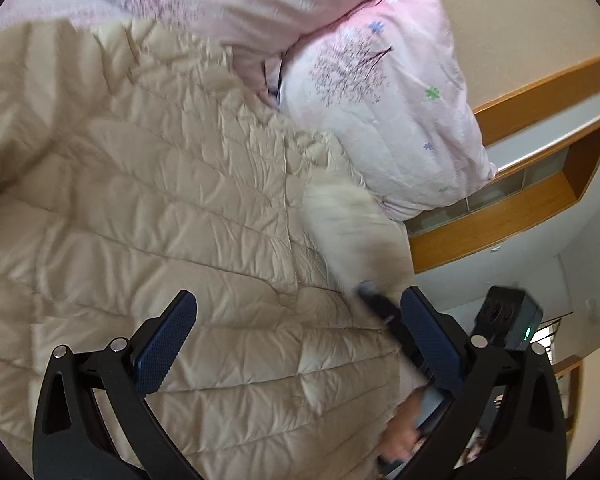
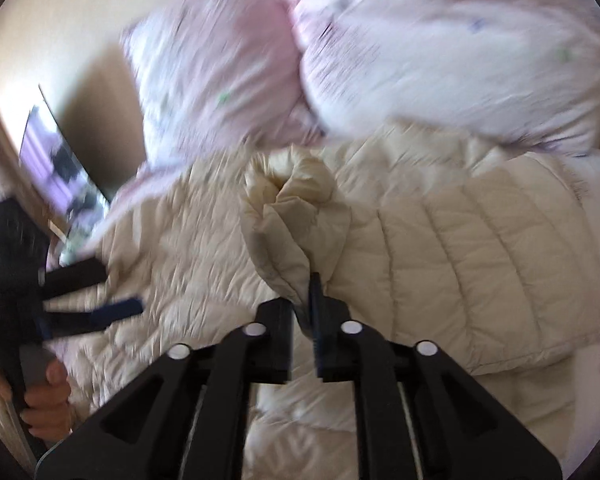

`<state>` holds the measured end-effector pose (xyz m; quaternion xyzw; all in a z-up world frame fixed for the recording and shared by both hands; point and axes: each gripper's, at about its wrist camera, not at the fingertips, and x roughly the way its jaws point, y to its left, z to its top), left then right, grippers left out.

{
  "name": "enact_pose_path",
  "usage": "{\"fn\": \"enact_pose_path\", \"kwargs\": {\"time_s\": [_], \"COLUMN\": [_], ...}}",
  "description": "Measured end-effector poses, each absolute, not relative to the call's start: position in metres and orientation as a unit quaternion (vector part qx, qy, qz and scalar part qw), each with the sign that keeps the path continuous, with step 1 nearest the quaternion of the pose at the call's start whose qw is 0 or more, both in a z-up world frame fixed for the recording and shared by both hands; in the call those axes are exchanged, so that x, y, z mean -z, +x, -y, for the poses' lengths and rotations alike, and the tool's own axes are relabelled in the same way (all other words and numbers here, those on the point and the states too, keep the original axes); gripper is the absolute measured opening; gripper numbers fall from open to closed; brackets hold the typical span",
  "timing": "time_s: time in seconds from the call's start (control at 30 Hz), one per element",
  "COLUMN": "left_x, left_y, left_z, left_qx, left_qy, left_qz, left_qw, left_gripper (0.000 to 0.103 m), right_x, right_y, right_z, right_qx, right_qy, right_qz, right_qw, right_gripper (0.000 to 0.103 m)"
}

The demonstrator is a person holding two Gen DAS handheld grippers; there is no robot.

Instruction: Fold large clothes

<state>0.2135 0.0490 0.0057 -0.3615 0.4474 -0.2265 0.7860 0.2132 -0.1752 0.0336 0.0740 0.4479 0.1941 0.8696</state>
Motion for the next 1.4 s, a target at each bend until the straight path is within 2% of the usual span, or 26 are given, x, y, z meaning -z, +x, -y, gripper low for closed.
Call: {"fn": "enact_pose_path", "kwargs": {"time_s": [0.03, 0.07, 0.13, 0.27, 0.33, 0.43, 0.5, 0.53, 0.57, 0.6, 0.63, 0.7, 0.97, 1.2, 1.4], "left_x": [-0.004, -0.002, 0.001, 0.009, 0.014, 0.019, 0.02, 0.022, 0.023, 0.024, 0.025, 0.021, -0.031, -0.014, 0.002], "left_y": [0.215, 0.218, 0.223, 0.234, 0.241, 0.25, 0.257, 0.261, 0.264, 0.267, 0.271, 0.274, 0.276, 0.275, 0.271], "left_z": [-0.047, -0.044, -0.038, -0.027, -0.021, -0.011, -0.005, 0.0, 0.002, 0.004, 0.006, 0.004, -0.063, -0.082, -0.077], "left_qx": [0.23, 0.23, 0.229, 0.221, 0.216, 0.212, 0.216, 0.217, 0.216, 0.215, 0.214, 0.219, 0.157, 0.123, 0.114], "left_qy": [-0.364, -0.365, -0.366, -0.366, -0.367, -0.362, -0.357, -0.355, -0.353, -0.35, -0.345, -0.341, -0.309, -0.282, -0.266], "left_qz": [-0.451, -0.456, -0.464, -0.486, -0.497, -0.51, -0.514, -0.517, -0.519, -0.522, -0.523, -0.515, -0.439, -0.464, -0.486], "left_qw": [0.782, 0.778, 0.773, 0.763, 0.756, 0.751, 0.749, 0.748, 0.747, 0.748, 0.749, 0.755, 0.829, 0.83, 0.824], "left_gripper": [0.102, 0.102, 0.102, 0.09, 0.087, 0.077, 0.058, 0.053, 0.042, 0.024, 0.015, 0.006, 0.005, 0.005, 0.005], "right_x": [-0.033, -0.035, -0.042, -0.059, -0.065, -0.068, -0.067, -0.066, -0.065, -0.064, -0.064, -0.064, -0.067, -0.051, -0.015], "right_y": [0.207, 0.205, 0.195, 0.189, 0.188, 0.183, 0.179, 0.18, 0.179, 0.179, 0.178, 0.178, 0.179, 0.209, 0.243], "right_z": [0.174, 0.173, 0.175, 0.212, 0.234, 0.268, 0.288, 0.293, 0.303, 0.307, 0.315, 0.322, 0.333, 0.307, 0.294], "right_qx": [-0.2, -0.202, -0.21, -0.194, -0.178, -0.145, -0.122, -0.115, -0.104, -0.098, -0.09, -0.08, -0.054, -0.057, -0.052], "right_qy": [0.069, 0.068, 0.066, 0.132, 0.161, 0.196, 0.215, 0.221, 0.231, 0.236, 0.243, 0.248, 0.237, 0.199, 0.193], "right_qz": [-0.449, -0.443, -0.432, -0.415, -0.407, -0.396, -0.388, -0.386, -0.382, -0.381, -0.378, -0.376, -0.365, -0.42, -0.485], "right_qw": [0.868, 0.871, 0.875, 0.879, 0.881, 0.885, 0.888, 0.888, 0.889, 0.889, 0.889, 0.889, 0.899, 0.884, 0.851], "right_gripper": [0.064, 0.068, 0.069, 0.071, 0.071, 0.072, 0.072, 0.072, 0.072, 0.072, 0.072, 0.072, 0.07, 0.043, 0.041]}}
